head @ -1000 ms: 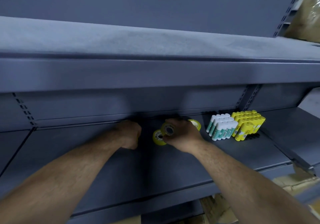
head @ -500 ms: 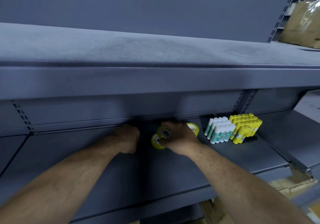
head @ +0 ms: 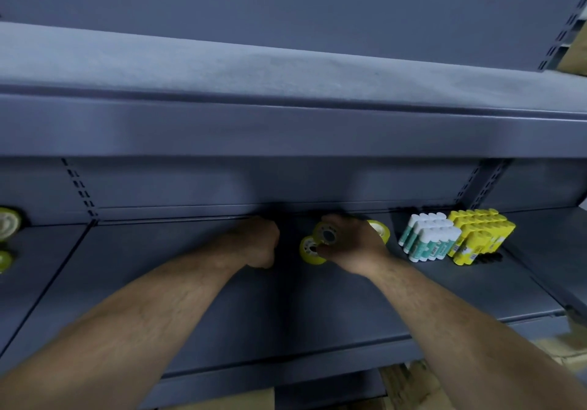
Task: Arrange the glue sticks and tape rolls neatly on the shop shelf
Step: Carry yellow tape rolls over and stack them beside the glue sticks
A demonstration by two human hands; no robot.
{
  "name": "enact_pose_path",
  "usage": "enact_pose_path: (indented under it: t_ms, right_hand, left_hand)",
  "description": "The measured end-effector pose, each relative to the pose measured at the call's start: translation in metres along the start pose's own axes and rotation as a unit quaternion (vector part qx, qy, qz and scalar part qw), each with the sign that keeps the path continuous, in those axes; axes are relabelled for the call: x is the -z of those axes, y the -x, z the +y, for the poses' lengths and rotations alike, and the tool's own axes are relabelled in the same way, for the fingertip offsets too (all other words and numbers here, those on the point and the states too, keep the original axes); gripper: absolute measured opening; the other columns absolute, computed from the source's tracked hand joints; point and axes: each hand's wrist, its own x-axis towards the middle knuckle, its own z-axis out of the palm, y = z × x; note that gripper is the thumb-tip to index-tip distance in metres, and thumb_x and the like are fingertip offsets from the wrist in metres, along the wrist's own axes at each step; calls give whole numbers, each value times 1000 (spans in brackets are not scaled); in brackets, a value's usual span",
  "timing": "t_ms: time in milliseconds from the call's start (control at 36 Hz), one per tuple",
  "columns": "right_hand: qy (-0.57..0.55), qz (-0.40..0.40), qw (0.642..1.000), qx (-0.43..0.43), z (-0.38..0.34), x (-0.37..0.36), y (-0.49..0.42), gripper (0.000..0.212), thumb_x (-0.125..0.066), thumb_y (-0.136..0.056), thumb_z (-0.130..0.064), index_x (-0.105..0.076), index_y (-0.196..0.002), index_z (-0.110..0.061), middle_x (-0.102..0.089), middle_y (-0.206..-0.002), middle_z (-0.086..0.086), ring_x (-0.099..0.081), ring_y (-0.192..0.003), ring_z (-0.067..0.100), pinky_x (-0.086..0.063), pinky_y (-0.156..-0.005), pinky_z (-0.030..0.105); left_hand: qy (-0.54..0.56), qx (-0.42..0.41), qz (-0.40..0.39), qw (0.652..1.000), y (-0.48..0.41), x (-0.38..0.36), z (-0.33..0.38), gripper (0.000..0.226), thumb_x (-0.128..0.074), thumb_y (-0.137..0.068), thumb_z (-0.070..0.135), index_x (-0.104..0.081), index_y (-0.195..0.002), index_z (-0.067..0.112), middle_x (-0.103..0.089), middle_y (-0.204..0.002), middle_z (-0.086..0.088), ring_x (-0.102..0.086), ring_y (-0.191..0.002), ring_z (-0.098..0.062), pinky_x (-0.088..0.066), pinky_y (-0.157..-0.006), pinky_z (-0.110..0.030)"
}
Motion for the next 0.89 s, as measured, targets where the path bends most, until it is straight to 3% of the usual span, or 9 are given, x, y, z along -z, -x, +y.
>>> enact_pose_path:
  t_ms: [83,139,194,250,361,528,611,778,889]
  right_hand:
    - [10,-10,1000,1,0,-2,-3,61,-76,-76,-42,-58,-133,-33,-64,-126,-3,-60,-115,20,-48,-87,28]
    - [18,-18,1000,2,0,-4,-6,56,-76,-75,-43,-60,-128,-33,-65,-122,-5,-61,-112,20,-50,-86,30]
    - [26,-24,999,0,-1,-5,-8,56,-75,-74,-44,-60,-126,-33,-65,-120,-6,-62,-110,19,-50,-83,30]
    - [25,-32,999,-5,-1,-7,-11,59,-74,-73,-44,-59,-129,-34,-65,-122,-7,-61,-109,18,-50,-82,28]
    - [43,-45,998,3,-3,-9,-17,55,-74,-73,-46,-60,-125,-34,-65,-119,-6,-62,-106,19,-43,-74,27]
    - [67,-74,995,17,-9,-13,-20,40,-74,-70,-42,-62,-107,-32,-65,-106,-5,-64,-98,21,-43,-66,27]
    - [71,-93,993,19,-11,-15,-20,43,-74,-74,-40,-60,-114,-32,-64,-112,-4,-62,-100,21,-44,-71,27]
    - [88,-112,990,16,-14,-16,-18,54,-71,-80,-36,-55,-132,-29,-61,-127,2,-59,-112,25,-53,-83,31]
    - [81,-119,989,9,-15,-17,-18,52,-71,-80,-36,-57,-130,-27,-63,-124,3,-63,-105,24,-54,-79,31]
  left_hand:
    - [3,-3,1,1000,0,-1,-2,15,-70,-75,16,-67,-89,21,-68,-94,-4,-59,-76,-18,-43,-60,-24]
    - [13,2,-1,1000,-3,-3,-6,47,-78,-74,27,-64,-118,22,-65,-120,-5,-61,-99,-21,-51,-76,-27]
    - [23,2,-9,1000,0,-4,-9,89,-83,-72,39,-40,-149,26,-50,-144,-4,-50,-127,-25,-46,-97,-29]
    - [38,2,2,999,4,-3,-11,101,-80,-74,47,-24,-157,31,-37,-154,-5,-39,-138,-26,-38,-108,-29]
    - [50,21,66,996,14,8,-18,87,-60,-84,53,-15,-157,38,-18,-165,2,-18,-150,-21,-23,-120,-39]
    - [75,45,133,987,27,17,-28,73,-44,-87,55,-22,-156,40,-22,-164,5,-18,-151,-17,-18,-121,-34]
    - [82,50,133,986,30,15,-32,79,-34,-79,60,-23,-155,40,-22,-164,6,-18,-151,-17,-17,-122,-36]
    - [74,47,136,987,37,10,-37,72,-41,-88,55,-25,-156,35,-23,-163,9,-21,-150,-15,-18,-122,-35]
    - [84,53,127,987,42,9,-35,80,-38,-78,60,-28,-154,36,-27,-161,10,-26,-148,-16,-22,-120,-37]
